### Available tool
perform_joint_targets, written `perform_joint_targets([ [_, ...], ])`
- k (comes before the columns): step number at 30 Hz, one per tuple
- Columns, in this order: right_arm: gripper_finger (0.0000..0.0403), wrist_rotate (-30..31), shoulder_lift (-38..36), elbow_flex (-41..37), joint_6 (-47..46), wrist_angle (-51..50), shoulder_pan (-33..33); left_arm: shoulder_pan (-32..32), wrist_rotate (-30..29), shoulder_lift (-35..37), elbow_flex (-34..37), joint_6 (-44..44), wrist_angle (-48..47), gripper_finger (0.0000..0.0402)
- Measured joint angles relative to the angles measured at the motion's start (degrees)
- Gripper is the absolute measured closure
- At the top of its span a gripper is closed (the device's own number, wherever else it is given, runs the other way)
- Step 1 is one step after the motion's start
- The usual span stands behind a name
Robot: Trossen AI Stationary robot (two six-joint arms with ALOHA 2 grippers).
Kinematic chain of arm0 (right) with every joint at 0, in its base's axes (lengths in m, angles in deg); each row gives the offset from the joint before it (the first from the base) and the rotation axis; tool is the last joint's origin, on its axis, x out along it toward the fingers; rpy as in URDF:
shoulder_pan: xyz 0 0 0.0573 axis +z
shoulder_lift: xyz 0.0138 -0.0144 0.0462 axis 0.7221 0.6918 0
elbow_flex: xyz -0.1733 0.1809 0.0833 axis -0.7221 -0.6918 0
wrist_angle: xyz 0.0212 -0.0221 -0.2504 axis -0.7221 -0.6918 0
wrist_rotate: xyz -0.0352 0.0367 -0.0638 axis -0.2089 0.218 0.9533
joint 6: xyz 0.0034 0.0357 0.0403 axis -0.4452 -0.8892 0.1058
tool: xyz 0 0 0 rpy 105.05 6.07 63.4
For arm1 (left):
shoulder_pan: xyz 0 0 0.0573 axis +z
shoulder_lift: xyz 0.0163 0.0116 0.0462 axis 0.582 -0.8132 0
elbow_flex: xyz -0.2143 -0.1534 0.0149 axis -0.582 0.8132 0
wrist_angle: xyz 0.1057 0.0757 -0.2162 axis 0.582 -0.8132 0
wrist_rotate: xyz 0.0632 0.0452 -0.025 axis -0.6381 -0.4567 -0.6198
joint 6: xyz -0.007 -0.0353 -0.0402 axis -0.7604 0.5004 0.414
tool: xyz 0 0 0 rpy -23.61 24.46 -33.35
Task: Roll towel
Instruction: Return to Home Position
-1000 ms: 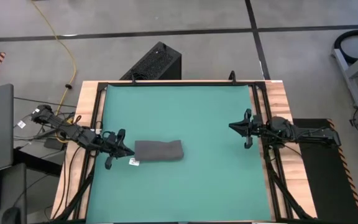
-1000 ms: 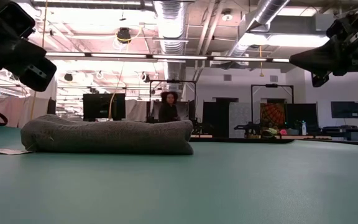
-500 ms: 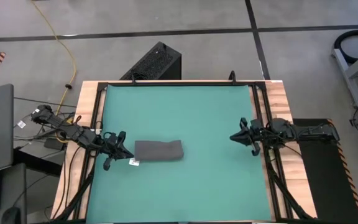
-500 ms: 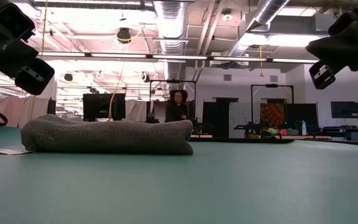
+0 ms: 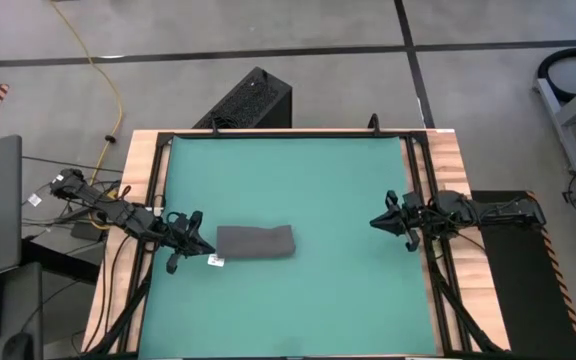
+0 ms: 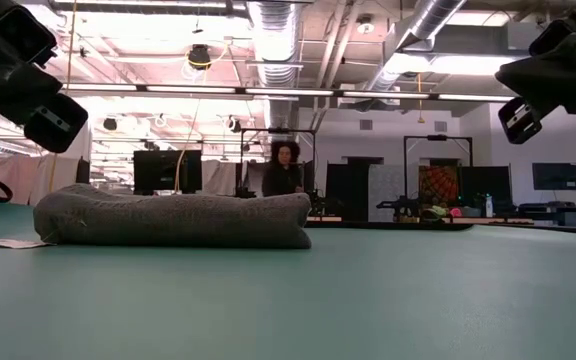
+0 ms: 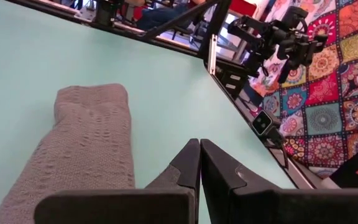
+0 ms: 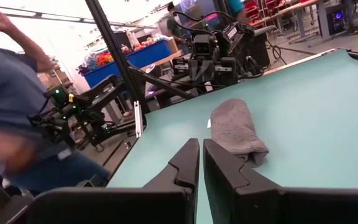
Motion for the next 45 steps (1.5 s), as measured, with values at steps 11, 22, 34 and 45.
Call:
perform_joint_targets([
  [11, 0.0355, 0.1, 0.0, 0.0, 0.0, 0.1, 0.0, 0.3, 7.0, 1.2, -0.6, 18.1, 0.4, 0.0401],
  [22, 0.0355, 0.1, 0.0, 0.0, 0.0, 0.1, 0.0, 0.3, 7.0, 1.2, -0.7, 17.5, -3.3, 0.0402],
  [34, 0.0355, 0.1, 0.0, 0.0, 0.0, 0.1, 0.0, 0.2, 7.0, 1.4, -0.8, 17.6, -3.4, 0.0401],
  [45, 0.0355, 0.1, 0.0, 0.0, 0.0, 0.1, 0.0, 0.2, 6.8, 1.2, -0.8, 17.6, -3.4, 0.0401],
])
